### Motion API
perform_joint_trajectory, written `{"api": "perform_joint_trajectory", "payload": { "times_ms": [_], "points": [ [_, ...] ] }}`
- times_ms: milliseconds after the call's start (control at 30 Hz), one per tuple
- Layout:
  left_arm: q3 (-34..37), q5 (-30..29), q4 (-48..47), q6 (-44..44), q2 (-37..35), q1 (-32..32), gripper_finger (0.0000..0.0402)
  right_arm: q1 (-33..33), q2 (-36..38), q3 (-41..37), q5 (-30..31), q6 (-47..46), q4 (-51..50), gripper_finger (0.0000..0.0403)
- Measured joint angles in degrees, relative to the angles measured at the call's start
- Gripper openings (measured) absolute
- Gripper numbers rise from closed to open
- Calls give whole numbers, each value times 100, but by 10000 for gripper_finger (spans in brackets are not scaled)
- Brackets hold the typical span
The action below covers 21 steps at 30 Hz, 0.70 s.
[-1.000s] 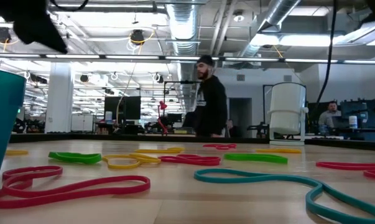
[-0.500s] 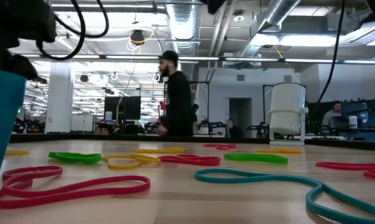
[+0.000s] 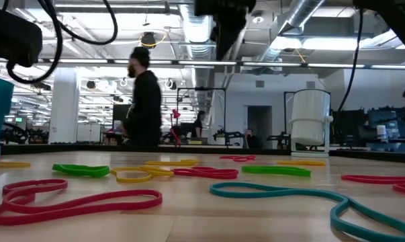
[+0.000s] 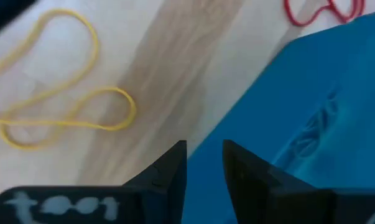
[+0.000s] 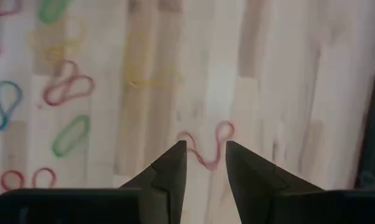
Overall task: Pick and place items into bin
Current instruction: Put the blue rubber band into the blue bin
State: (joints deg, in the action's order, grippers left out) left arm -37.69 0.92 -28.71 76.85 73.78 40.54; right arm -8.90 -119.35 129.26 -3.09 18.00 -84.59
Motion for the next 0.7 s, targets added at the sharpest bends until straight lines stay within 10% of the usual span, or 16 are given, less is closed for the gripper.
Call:
{"api": "perform_joint_trajectory", "payload": {
  "times_ms": [233,700],
  "points": [
    [-74,-975,-124,45,20,-86,91,-318,-9,-510,-1,246,319,106],
    [-74,-464,-421,490,39,-350,91,-501,11,-599,-23,1022,403,106]
  ]
}}
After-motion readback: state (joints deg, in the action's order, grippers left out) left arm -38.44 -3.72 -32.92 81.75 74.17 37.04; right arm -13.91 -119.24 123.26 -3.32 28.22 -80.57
